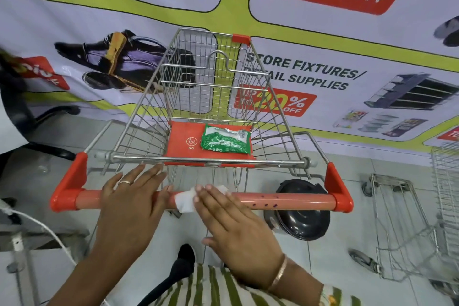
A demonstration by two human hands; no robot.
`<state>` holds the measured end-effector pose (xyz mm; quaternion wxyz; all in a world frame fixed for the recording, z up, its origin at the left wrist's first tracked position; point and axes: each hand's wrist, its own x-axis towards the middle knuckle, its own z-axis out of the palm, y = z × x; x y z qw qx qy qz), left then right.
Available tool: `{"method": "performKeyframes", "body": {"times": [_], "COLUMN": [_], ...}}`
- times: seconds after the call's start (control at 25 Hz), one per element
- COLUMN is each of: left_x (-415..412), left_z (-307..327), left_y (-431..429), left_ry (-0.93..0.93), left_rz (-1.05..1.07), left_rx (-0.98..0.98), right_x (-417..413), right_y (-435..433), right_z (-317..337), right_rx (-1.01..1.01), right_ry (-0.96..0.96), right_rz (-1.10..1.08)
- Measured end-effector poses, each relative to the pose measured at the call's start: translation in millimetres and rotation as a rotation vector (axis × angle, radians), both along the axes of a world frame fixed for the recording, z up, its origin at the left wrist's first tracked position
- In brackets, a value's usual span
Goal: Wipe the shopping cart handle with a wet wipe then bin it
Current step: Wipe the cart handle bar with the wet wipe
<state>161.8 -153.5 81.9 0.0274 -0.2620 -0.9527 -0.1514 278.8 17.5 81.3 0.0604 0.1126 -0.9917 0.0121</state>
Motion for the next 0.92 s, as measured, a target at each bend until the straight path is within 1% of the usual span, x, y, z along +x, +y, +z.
{"method": "performKeyframes", "body": {"times": [0.08, 0.16, 0.2, 0.28, 0.32, 0.36, 0.44, 0.48, 0.56, 0.64, 0.72, 0.76, 0.84, 0.92], "left_x": [0, 0, 0, 1, 1, 1, 0, 0, -1, 0, 1, 1, 1, 1], "left_z": [1, 1, 1, 1, 1, 2, 3, 3, 4, 4, 3, 2, 2, 3], "left_y": [0, 0, 1, 2, 2, 2, 2, 1, 1, 1, 3, 3, 3, 3], "left_ry": [-0.008, -0.015, -0.019, -0.016, -0.011, -0.008, -0.004, -0.002, 0.003, 0.009, 0.009, 0.009, 0.008, 0.004], "left_rz": [-0.003, 0.004, 0.005, 0.007, 0.008, 0.007, 0.006, 0.001, -0.006, -0.002, 0.002, 0.005, 0.006, 0.002], "left_rx": [0.004, 0.005, 0.004, 0.005, 0.005, 0.006, 0.002, -0.002, 0.003, 0.000, 0.001, 0.002, -0.009, -0.029], "right_x": [13, 43, 57, 65, 60, 50, 27, 19, 18, 32, 44, 43, 20, -8], "right_y": [22, 57, 71, 73, 64, 49, 22, 19, 38, 71, 98, 99, 77, 40], "right_z": [-1, -3, -3, -1, -4, -7, -8, -3, 11, 20, 28, 28, 27, 20], "right_rx": [0.056, 0.078, 0.063, 0.004, -0.003, -0.009, -0.033, -0.085, -0.230, -0.309, -0.323, -0.334, -0.374, -0.396], "right_ry": [-0.034, -0.076, -0.095, -0.099, -0.074, -0.041, 0.008, 0.029, 0.086, 0.148, 0.094, 0.051, 0.045, 0.028], "right_rz": [0.009, -0.072, -0.144, -0.282, -0.288, -0.239, -0.069, -0.017, -0.048, -0.186, -0.275, -0.282, -0.210, -0.087]}}
